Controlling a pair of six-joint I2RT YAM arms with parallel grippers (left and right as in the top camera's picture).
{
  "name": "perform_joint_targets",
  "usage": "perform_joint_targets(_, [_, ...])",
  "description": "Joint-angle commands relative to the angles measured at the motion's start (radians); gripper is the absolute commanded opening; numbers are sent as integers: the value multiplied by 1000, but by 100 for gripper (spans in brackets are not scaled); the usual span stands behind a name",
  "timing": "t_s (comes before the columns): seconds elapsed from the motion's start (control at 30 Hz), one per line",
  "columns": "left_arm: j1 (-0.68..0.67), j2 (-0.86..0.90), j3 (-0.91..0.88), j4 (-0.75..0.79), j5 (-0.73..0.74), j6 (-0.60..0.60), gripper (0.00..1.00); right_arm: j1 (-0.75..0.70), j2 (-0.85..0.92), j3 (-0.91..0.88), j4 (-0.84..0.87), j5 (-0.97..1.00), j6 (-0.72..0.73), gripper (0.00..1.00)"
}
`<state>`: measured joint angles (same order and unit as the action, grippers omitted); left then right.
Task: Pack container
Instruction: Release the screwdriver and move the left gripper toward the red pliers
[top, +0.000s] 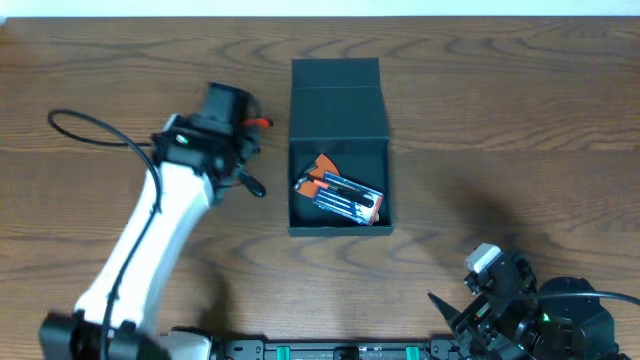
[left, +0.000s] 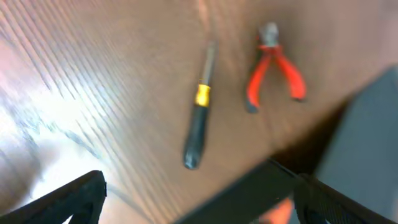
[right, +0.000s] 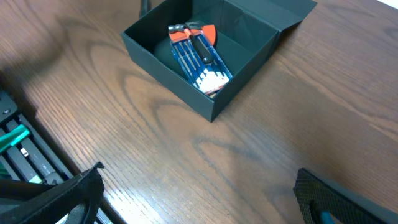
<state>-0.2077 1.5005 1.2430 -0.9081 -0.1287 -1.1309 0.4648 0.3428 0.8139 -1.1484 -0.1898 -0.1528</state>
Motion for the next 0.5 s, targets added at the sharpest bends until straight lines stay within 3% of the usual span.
perform_joint_targets(0.0, [77, 115, 48, -5, 193, 267, 95, -7, -4, -3, 0, -2, 18, 99])
perform_joint_targets(0.1, [92, 200, 74, -5, 259, 323, 95, -7, -4, -3, 0, -2, 18, 99])
perform_joint_targets(0.47, [91, 393, 77, -7, 305, 322, 95, -7, -4, -3, 0, -2, 18, 99])
